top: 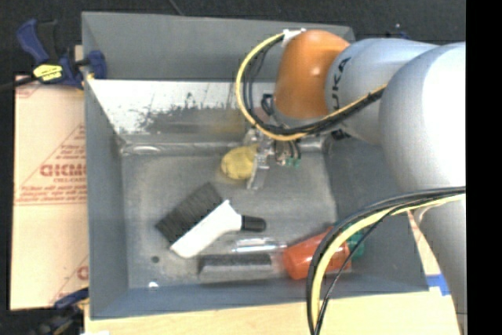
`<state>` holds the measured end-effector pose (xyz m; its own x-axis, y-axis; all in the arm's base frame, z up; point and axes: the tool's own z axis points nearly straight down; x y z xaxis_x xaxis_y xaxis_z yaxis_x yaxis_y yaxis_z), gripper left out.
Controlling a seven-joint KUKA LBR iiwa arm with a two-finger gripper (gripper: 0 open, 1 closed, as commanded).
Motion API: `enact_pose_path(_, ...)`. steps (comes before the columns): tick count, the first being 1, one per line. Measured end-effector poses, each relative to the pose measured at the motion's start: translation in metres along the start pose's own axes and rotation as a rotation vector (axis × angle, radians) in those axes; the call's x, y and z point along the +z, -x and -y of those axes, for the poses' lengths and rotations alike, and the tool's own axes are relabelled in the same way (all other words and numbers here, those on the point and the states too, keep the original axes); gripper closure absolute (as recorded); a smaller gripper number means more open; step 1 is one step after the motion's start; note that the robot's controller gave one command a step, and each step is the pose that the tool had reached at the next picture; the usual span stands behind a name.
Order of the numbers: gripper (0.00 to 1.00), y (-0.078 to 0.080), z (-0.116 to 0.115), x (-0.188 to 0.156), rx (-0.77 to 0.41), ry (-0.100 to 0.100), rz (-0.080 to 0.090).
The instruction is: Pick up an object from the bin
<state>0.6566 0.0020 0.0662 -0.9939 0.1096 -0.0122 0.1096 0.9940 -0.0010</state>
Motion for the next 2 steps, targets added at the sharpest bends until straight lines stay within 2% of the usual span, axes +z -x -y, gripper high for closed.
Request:
enact_pose_path(1,1.0,-0.002,0.002,-0.02,-0.005,0.0,-0.003)
enact_pose_path(2,1.0,0.001,0.002,-0.109,-0.001,0.001,0.003)
